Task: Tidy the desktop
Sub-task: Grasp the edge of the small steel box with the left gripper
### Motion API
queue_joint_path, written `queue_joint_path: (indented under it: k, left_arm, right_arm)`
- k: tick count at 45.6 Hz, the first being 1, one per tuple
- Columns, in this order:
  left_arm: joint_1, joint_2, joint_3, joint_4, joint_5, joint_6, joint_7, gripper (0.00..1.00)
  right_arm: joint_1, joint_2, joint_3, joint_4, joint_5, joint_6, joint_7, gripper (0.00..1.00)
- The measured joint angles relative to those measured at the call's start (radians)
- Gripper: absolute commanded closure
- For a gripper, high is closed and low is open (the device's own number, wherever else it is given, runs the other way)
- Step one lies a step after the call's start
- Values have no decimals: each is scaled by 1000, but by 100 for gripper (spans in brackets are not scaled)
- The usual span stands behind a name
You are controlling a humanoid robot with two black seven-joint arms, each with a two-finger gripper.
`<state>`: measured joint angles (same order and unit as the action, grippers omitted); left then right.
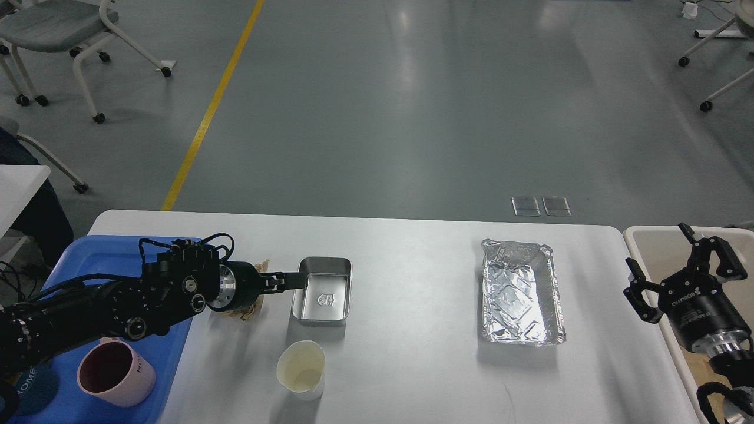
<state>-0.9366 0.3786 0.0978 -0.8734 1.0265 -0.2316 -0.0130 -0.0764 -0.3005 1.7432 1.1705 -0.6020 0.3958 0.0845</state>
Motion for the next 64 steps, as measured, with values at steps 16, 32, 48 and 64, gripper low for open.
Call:
queue_joint_path:
  k: [16, 32, 48, 64]
  left_arm:
    - [3, -62, 14, 45, -2, 0, 2, 24]
    - [9, -81, 82, 62, -2, 4, 8, 41]
    - [12, -104, 97, 85, -2, 4, 1, 80]
    - [12, -103, 135, 90, -2, 14, -89, 100]
  right_arm:
    - [-1, -1, 2, 1, 1, 0, 0, 0]
    - [-3, 1, 4, 1, 0, 0, 0, 0]
    - [-3, 1, 5, 1, 0, 0, 0, 0]
    - [0, 0, 4, -24, 0, -3, 0, 0]
